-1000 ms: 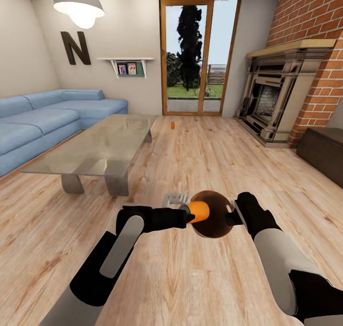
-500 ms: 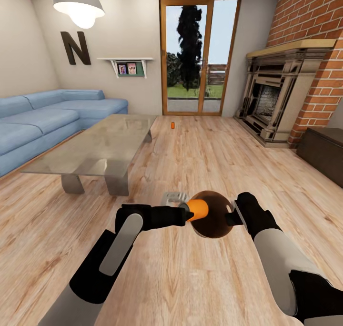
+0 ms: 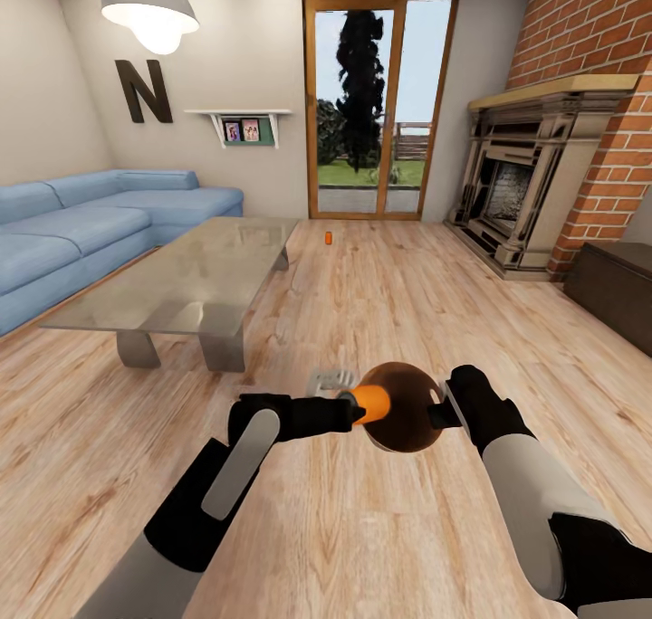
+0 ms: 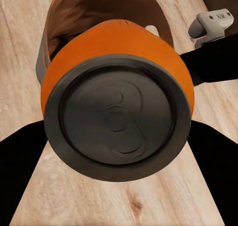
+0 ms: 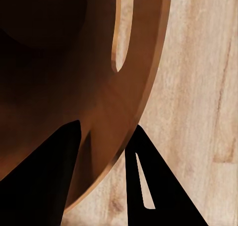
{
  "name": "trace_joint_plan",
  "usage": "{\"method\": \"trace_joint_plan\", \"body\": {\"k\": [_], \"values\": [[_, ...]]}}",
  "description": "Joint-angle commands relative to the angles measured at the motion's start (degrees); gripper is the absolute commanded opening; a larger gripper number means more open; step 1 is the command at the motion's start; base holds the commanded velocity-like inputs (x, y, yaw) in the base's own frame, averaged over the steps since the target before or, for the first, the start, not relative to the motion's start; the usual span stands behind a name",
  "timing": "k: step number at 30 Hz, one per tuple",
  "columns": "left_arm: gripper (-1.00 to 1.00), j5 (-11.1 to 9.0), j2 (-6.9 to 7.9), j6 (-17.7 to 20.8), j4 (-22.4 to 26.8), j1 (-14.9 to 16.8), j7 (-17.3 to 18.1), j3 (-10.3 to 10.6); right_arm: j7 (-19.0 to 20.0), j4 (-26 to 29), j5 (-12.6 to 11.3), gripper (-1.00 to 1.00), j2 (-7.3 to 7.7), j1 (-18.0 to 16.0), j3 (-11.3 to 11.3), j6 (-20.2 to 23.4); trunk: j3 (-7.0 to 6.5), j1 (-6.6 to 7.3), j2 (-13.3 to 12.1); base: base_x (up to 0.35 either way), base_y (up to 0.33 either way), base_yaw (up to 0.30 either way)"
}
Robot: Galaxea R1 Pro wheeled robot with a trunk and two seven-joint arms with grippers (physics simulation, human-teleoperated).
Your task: Put the three can of soda from the living room inside the tash can in the kitchen.
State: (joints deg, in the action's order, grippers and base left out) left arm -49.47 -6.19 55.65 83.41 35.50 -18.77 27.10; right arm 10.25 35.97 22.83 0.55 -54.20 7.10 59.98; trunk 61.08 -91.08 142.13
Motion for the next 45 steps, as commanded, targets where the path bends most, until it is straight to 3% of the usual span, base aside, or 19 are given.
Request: {"method": "trace_joint_plan", "body": {"k": [1, 14, 23, 30, 38, 39, 45], "values": [[-1.0, -0.1, -0.03, -0.4, -0.3, 0.0, 0.0, 0.1, 0.1, 0.0, -0.7, -1.0, -0.01, 0.0, 0.0, 0.0, -0.01, 0.01, 0.0, 0.0, 0.0, 0.0], [-1.0, -0.3, -0.74, -1.9, -1.1, 0.7, 0.0, 0.7, 0.1, 0.0, -0.7, -1.0, -0.36, 0.0, -0.3, 0.0, -0.01, 0.01, 0.0, 0.0, 0.0, 0.0], [-1.0, -0.4, -1.33, -1.9, -0.8, 0.8, 0.0, 1.4, 0.0, -0.2, -0.7, -1.0, -2.26, 0.0, -1.7, 0.0, -0.01, 0.01, 0.0, 0.0, 0.0, 0.0], [-1.0, -0.4, -1.29, -2.0, -0.8, 0.8, 0.0, 1.5, -3.4, -0.5, -0.8, -1.0, -4.6, 0.0, -2.7, 0.0, -0.01, 0.01, 0.0, 0.0, 0.0, 0.0], [-1.0, -0.3, -1.13, -2.0, -0.8, 0.7, 0.0, 1.5, -3.7, -0.5, -0.8, -1.0, -4.82, 0.0, -2.6, 0.0, -0.01, 0.01, 0.0, 0.0, 0.0, 0.0], [1.0, -0.3, -1.11, -2.0, -0.8, 0.7, 0.0, 1.5, -3.7, -0.5, -0.8, -1.0, -4.83, 0.0, -2.6, 0.0, -0.01, 0.01, 0.0, 0.0, 0.0, 0.0], [1.0, -0.3, -0.94, -2.0, -0.7, 0.6, 0.0, 1.5, -3.7, -0.5, -0.8, -1.0, -4.85, 0.0, -2.6, 0.0, -0.01, 0.01, 0.0, 0.0, 0.0, 0.0]]}}
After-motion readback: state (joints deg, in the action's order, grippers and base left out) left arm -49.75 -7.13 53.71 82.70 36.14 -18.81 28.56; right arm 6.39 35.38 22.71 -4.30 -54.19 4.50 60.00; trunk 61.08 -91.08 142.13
